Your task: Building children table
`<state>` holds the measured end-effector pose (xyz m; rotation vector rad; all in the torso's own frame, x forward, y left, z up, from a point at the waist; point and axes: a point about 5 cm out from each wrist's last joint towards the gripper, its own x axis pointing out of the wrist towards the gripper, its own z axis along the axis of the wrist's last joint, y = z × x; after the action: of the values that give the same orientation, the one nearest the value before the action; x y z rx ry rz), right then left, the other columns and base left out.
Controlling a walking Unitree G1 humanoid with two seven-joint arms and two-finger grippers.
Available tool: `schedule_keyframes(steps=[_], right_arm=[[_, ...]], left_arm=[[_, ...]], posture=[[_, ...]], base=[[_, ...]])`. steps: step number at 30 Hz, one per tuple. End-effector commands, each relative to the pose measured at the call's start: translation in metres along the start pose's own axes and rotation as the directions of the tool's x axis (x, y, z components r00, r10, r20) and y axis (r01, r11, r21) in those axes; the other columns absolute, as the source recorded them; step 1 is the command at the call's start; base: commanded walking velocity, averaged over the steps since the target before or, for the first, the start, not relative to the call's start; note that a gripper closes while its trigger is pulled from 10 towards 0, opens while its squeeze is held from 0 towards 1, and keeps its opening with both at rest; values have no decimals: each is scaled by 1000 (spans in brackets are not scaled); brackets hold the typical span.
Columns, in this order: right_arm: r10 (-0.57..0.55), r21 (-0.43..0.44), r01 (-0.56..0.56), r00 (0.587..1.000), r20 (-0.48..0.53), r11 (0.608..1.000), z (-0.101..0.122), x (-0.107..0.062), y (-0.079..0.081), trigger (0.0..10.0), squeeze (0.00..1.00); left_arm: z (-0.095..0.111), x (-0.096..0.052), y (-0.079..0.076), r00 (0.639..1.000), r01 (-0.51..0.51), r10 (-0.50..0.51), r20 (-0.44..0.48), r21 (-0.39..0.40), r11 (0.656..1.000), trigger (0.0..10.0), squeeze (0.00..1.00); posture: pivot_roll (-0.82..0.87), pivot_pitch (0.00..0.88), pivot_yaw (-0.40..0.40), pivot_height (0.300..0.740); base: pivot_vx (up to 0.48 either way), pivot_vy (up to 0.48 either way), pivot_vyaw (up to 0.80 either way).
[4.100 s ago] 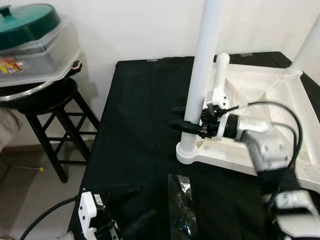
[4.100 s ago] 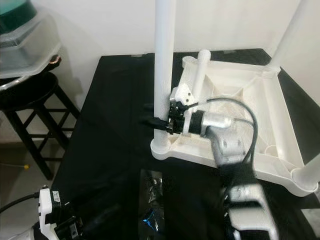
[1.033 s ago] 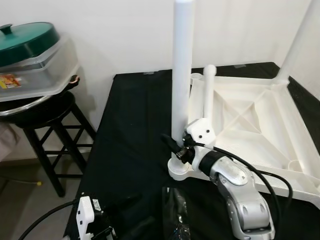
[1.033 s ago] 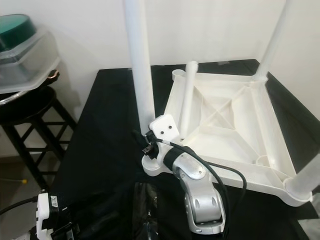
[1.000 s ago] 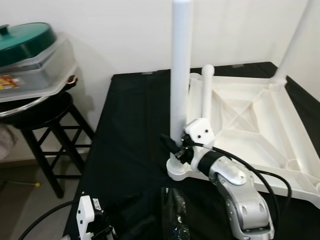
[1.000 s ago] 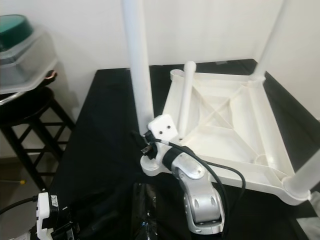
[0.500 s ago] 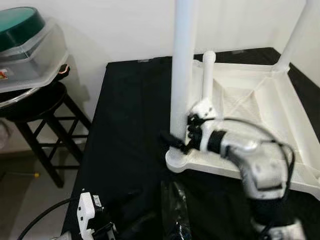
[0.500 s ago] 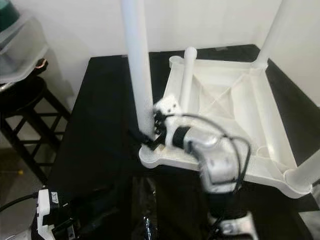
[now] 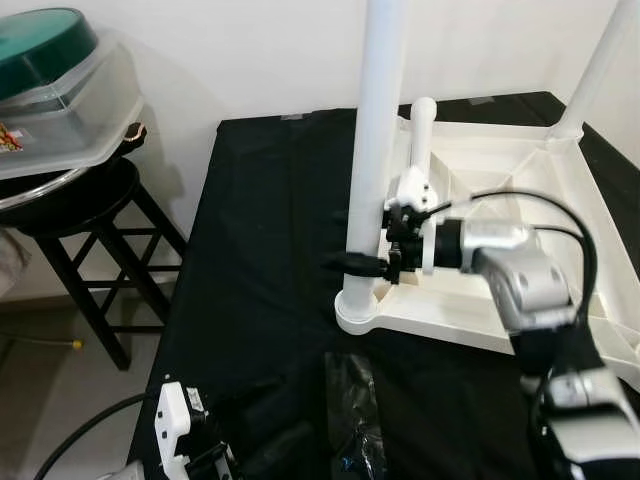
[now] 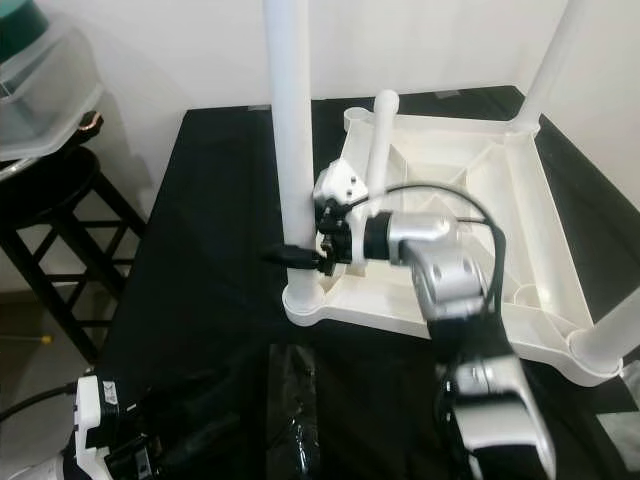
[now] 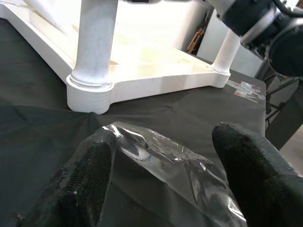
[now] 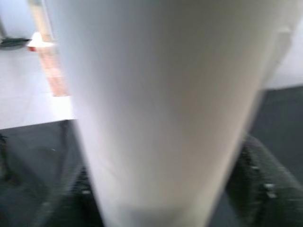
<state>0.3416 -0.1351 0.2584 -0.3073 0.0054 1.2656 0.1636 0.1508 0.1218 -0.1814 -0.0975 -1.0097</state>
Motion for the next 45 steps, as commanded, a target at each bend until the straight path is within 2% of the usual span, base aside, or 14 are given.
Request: schedule_keyframes(steps=[1,10,14,15,16,17,18,21,22,27,28,31,32,45], right_arm=[[38,7,-38,999,5,999,-4,-1,-2,0,0],[91,38,-89,995,-41,995,-22,-8,2,0,0],[-166,101,177,980,-114,979,-44,-14,16,0,0],[-567,162,593,804,-181,789,-62,-11,25,0,0],[-653,166,710,699,-292,685,-84,-9,66,0,0],[-653,166,710,699,-292,685,-84,-9,66,0,0],[-700,158,782,614,-365,603,-93,-11,94,0,0],[-704,159,795,596,-386,586,-94,-10,107,0,0],[-672,158,748,653,-348,645,-85,-2,101,0,0],[-640,165,711,693,-331,684,-81,5,95,0,0],[-623,179,694,711,-328,697,-81,9,94,10000,0],[-620,217,686,724,-303,695,-74,13,92,10000,0],[-635,239,690,723,-271,683,-68,14,94,10000,1000],[-608,192,620,784,-124,761,-53,5,105,10000,1000]], left_arm=[[-1,-2,-1,1000,-1,1,-14,-15,1000,10000,0],[-1,-2,-3,1000,-3,3,-12,-17,1000,10000,0],[-1,-2,-4,1000,-3,2,-9,-21,1000,10000,0],[-1,-3,-4,1000,-3,3,-10,-23,1000,10000,0],[0,-4,-4,1000,-3,3,-11,-24,1000,10000,0],[0,-4,-4,1000,-3,3,-11,-24,1000,10000,0],[0,-5,-3,1000,-2,2,-16,-24,1000,10000,0],[-1,-6,-3,1000,3,-3,-21,-27,1000,10000,0],[-2,-7,-3,999,18,-19,-33,-30,999,10000,0],[-2,-7,-1,999,26,-27,-38,-27,999,10000,0],[-3,-6,-1,999,25,-26,-37,-24,999,10000,0],[-3,-6,0,999,17,-18,-34,-24,1000,10000,0],[-3,-6,0,999,15,-16,-34,-24,1000,10000,0],[6,4,19,993,-111,111,30,-10,994,10000,0]], posture=[[95,165,51,740],[86,167,50,740],[71,178,30,740],[69,180,39,740],[79,188,44,740],[79,188,44,740],[83,190,48,740],[59,172,54,740],[59,163,53,740],[66,160,51,740],[64,157,52,740],[64,154,54,740],[63,152,53,740],[31,148,51,740]], base=[[0,0,0],[0,0,0],[0,0,0],[0,0,0],[0,0,0],[0,0,0],[0,0,0],[0,0,0],[0,0,0],[0,0,0],[0,0,0],[0,0,0],[0,0,0],[0,0,0]])
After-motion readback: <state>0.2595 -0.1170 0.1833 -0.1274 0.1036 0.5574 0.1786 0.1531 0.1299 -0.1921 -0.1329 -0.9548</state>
